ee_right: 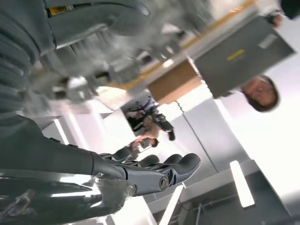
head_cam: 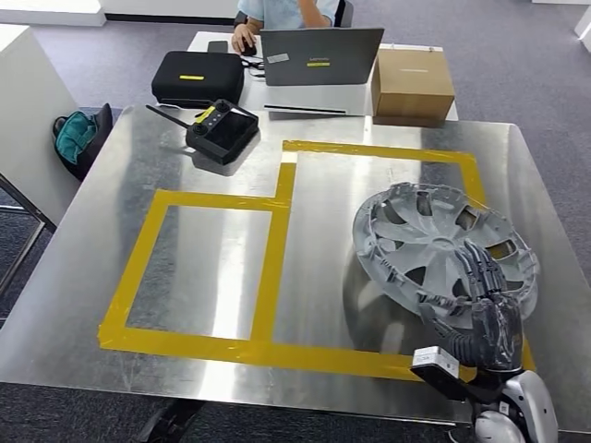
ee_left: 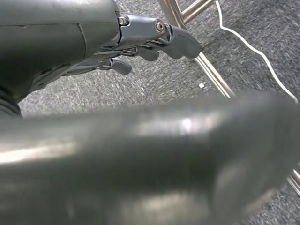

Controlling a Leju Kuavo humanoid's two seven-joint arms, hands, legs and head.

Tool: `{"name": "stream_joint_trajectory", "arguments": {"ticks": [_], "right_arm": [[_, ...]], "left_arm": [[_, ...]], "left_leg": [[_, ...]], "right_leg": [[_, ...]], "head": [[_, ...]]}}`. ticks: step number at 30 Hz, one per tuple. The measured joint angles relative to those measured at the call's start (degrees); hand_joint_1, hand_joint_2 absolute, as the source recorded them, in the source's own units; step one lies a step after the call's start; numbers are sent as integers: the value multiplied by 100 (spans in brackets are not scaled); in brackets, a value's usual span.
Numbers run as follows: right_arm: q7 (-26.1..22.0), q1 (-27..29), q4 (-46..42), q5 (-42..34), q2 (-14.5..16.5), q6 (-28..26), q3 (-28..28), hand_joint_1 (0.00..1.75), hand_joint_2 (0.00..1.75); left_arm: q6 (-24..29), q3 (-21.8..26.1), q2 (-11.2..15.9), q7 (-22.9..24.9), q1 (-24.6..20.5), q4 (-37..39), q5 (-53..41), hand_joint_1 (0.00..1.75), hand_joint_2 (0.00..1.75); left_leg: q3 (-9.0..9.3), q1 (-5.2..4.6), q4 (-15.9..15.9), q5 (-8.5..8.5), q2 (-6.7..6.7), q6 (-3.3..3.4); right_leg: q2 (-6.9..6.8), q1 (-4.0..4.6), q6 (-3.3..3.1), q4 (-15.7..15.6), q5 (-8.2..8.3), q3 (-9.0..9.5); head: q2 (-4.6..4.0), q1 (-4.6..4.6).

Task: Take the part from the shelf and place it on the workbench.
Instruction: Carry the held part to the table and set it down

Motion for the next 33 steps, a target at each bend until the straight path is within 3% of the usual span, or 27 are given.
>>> {"name": "stream_joint_trajectory", "arguments": {"ticks": [1,3,4,5,6,9,11,14,15,17,19,20,21,22,24,26,29,30,31,33], "right_arm": [[-51,4,-61,-87,26,-8,13,0,175],[-97,21,-127,-170,68,-18,36,0,175],[-115,36,-149,-208,87,-18,47,0,175],[-145,52,-175,-271,109,-13,57,0,175],[-190,62,-214,-379,136,5,67,0,175],[-329,63,-353,-830,254,146,93,0,175],[-397,65,-408,-1055,346,254,115,0,175],[-452,75,-442,-1211,460,336,137,0,175],[-459,75,-456,-1226,490,343,139,0,175],[-465,72,-483,-1240,527,346,140,0,175],[-471,76,-494,-1259,552,357,140,0,175],[-480,79,-494,-1285,566,382,141,0,175],[-490,81,-494,-1318,577,416,142,0,175],[-508,81,-494,-1361,587,459,142,0,175],[-550,81,-494,-1463,608,532,142,0,175],[-620,102,-517,-1599,633,587,143,0,175],[-695,286,-694,-1663,668,591,164,0,175],[-698,402,-788,-1643,676,560,178,0,175],[-697,526,-885,-1622,681,512,192,0,175],[-693,760,-1055,-1594,695,376,222,0,175]], "left_arm": [[0,10,-1,-14,1,0,2,0,0],[0,26,-2,-31,15,2,4,0,0],[0,32,-2,-36,26,5,5,0,0],[0,37,-1,-40,37,9,7,0,0],[1,49,-2,-46,45,13,10,0,0],[10,98,4,-69,52,15,31,0,0],[24,123,16,-92,57,15,44,0,0],[38,151,24,-124,73,15,56,0,0],[42,161,27,-130,75,15,57,0,0],[45,175,25,-138,75,16,58,0,0],[46,182,17,-142,79,17,58,0,0],[46,190,16,-142,82,17,58,0,0],[47,199,16,-142,84,17,58,0,0],[49,210,16,-142,83,17,58,0,0],[55,227,16,-148,68,17,59,0,0],[70,244,12,-161,53,17,78,0,0],[95,291,2,-202,81,18,155,0,0],[101,316,1,-226,96,19,186,0,0],[109,345,1,-251,111,19,214,0,0],[131,401,4,-295,146,20,263,0,0]], "left_leg": [[13,23,-40,28,3,9],[11,36,-49,44,7,14],[9,41,-48,47,8,10],[9,46,-47,51,8,2],[9,57,-43,54,8,-11],[-10,95,-5,45,-8,-111],[-46,83,38,50,-21,-192],[-101,84,79,43,-23,-276],[-155,88,174,-57,-17,-302],[-391,93,700,-460,-3,-336],[-687,92,1449,-856,-1,-343],[-742,89,1655,-910,0,-332],[-698,84,1664,-855,-1,-311],[-540,75,1452,-708,0,-280],[-23,40,663,-433,3,-200],[300,5,106,-342,6,-167],[265,-8,-22,-238,5,-113],[223,2,-37,-176,8,-72],[172,16,-55,-108,9,-35],[40,27,-59,9,12,7]], "right_leg": [[1,1,20,219,-147,-94],[3,-14,65,947,-508,-381],[1,-25,85,1264,-613,-503],[0,-37,103,1408,-618,-547],[-1,-49,120,1312,-511,-477],[17,-79,176,261,-92,132],[50,-76,121,-65,-84,320],[58,-69,-58,-64,-66,251],[52,-69,-114,-65,-40,217],[35,-63,-216,-71,24,131],[22,-39,-266,-70,99,17],[18,-24,-272,-70,141,-42],[17,-10,-270,-70,186,-96],[18,2,-265,-69,231,-146],[19,21,-241,-66,322,-232],[13,32,-193,-78,423,-278],[0,17,-85,-144,543,-291],[1,14,-53,-104,463,-325],[3,11,-25,38,279,-383],[5,7,15,669,-298,-556]], "head": [[0,7],[0,14],[0,13],[0,11],[0,11],[0,25],[0,38],[1,24],[1,19],[1,6],[1,-1],[1,0],[0,-1],[0,0],[0,0],[0,4],[1,-21],[1,-21],[1,-12],[1,7]]}}
